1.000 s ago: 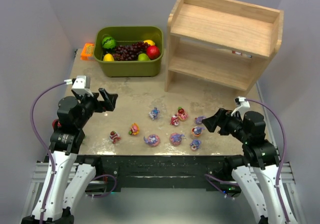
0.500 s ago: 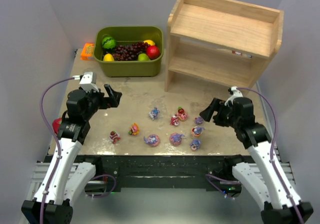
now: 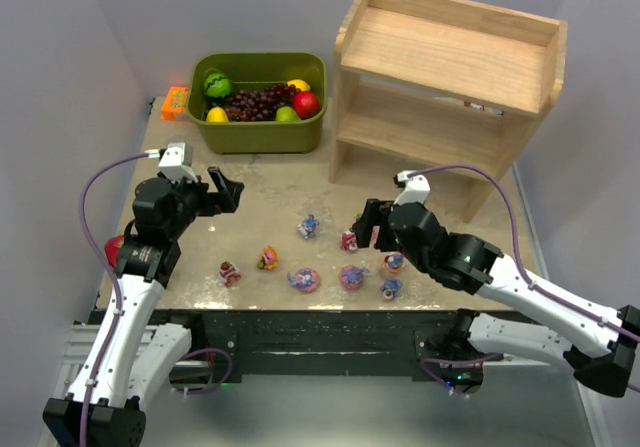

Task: Place and organize the plastic toys onto the shelf

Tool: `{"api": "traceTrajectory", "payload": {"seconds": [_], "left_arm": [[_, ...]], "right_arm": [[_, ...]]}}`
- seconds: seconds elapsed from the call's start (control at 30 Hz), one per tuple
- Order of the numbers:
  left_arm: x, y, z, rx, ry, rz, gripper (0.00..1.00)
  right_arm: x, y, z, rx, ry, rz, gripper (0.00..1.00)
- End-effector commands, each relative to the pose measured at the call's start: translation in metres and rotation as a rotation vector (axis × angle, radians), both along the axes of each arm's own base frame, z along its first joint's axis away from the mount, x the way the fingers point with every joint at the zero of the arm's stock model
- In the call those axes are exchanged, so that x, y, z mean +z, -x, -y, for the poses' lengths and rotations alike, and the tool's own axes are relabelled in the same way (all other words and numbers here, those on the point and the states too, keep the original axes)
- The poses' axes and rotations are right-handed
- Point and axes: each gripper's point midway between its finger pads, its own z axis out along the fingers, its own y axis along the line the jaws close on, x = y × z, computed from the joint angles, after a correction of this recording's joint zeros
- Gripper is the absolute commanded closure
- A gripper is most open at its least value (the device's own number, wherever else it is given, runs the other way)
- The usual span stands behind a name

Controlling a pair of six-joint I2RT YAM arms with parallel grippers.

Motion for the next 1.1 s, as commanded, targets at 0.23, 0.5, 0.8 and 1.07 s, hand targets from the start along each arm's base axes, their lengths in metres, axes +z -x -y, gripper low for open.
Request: {"api": "traceTrajectory", "payload": {"seconds": [0.23, 0.5, 0.8, 1.07], "left_arm": [[-0.001, -0.002, -0.003, 0.004, -0.011, 0.023, 0.01], [-0.006, -0.003, -0.002, 0.003, -0.011, 0.006, 0.00], [-0.010, -0.003, -0.002, 0.005, -0.010, -0.005, 0.00], [-0.012, -0.004, -0.001, 0.000, -0.001, -0.014, 0.00]], "right_arm": [[-0.068, 0.071, 0.039, -0.287, 0.212, -0.083, 0.23], [-0.077, 0.100, 0.051, -0.339, 0.234, -0.083, 0.23], [-0.092, 0.103, 0.070, -0.376, 0.072, -0.142, 0.26], [-0.115, 0.101, 0.071, -0.408, 0.074, -0.132, 0.30]]}}
